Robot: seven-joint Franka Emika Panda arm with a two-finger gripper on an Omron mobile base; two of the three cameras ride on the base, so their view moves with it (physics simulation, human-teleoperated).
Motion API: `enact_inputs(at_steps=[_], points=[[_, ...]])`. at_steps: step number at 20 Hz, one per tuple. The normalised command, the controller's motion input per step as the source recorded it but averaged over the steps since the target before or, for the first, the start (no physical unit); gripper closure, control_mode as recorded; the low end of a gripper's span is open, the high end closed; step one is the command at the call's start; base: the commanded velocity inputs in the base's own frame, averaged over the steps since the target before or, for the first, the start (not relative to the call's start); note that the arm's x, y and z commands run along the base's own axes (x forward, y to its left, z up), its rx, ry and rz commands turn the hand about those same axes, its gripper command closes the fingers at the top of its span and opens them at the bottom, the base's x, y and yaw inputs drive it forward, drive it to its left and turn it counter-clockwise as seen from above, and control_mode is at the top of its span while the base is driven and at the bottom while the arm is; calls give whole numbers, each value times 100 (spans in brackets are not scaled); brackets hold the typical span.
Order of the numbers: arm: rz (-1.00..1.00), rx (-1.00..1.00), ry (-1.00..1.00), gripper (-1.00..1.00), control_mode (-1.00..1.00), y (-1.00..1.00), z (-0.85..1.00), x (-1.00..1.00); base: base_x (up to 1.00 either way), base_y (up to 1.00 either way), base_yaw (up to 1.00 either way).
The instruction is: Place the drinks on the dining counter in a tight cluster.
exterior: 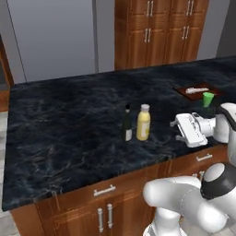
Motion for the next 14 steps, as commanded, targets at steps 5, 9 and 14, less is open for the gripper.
enact_inputs(at_steps=[5, 9, 14], points=[[0, 0, 0, -100, 100, 0, 0, 0, -44, 25, 54], [0, 0, 0, -100, 100, 0, 0, 0, -8, 26, 95], [0, 0, 0, -100, 100, 0, 0, 0, -6, 14, 100]])
